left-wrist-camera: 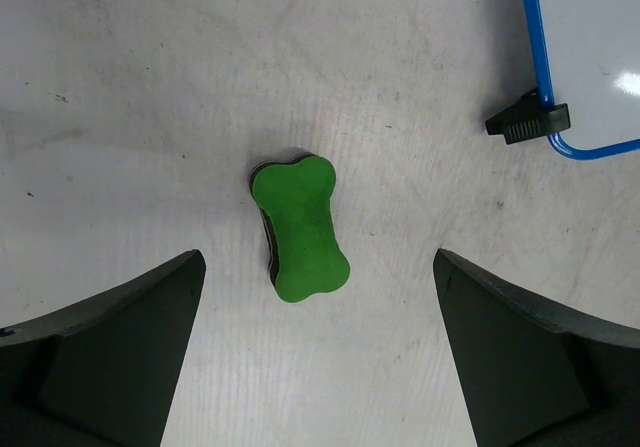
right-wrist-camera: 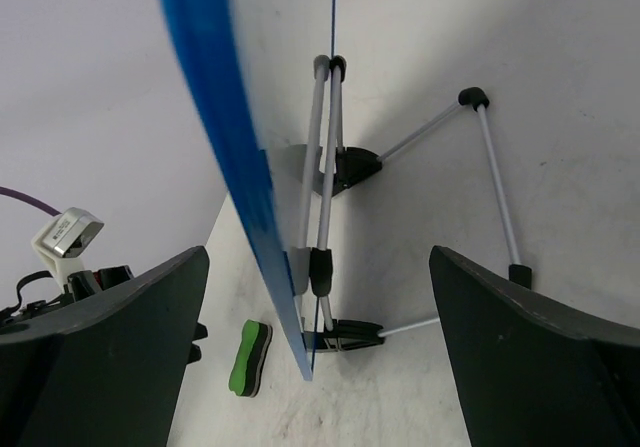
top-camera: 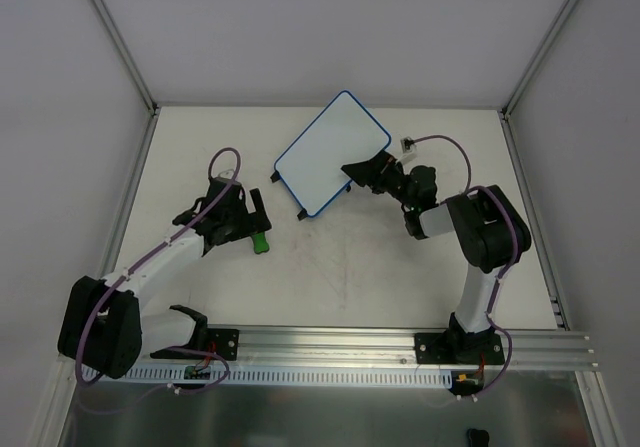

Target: Erase the whiteboard

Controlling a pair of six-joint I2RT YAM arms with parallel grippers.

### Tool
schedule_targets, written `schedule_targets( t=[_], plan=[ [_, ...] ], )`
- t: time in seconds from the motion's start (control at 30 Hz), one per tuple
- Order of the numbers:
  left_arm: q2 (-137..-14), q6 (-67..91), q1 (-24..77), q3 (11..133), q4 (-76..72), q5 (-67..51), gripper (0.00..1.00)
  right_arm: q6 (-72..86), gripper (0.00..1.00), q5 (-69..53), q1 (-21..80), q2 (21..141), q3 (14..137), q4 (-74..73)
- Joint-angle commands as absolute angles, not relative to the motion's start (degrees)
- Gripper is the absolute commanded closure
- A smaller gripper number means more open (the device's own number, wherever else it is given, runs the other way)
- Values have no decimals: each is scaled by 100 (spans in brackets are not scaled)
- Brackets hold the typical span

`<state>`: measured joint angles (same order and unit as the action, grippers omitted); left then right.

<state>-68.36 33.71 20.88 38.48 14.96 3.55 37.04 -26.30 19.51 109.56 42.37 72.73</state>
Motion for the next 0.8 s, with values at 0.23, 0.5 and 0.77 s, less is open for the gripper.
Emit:
schedule_targets(
  t=[0.23, 0.5, 0.77],
  plan=[
    [-6066, 3235, 2021, 3911, 1538, 475, 1, 3525, 1, -2373, 1863, 10188, 3333, 8288],
    [-5222, 3033, 2021, 3727, 1538, 773, 1, 3252, 1, -2566, 1872, 8738, 2356, 8253],
    [-4492, 2883, 2013, 3314, 1468, 949, 1, 2304, 1, -2286, 1881, 6422, 1512, 5527]
  ],
)
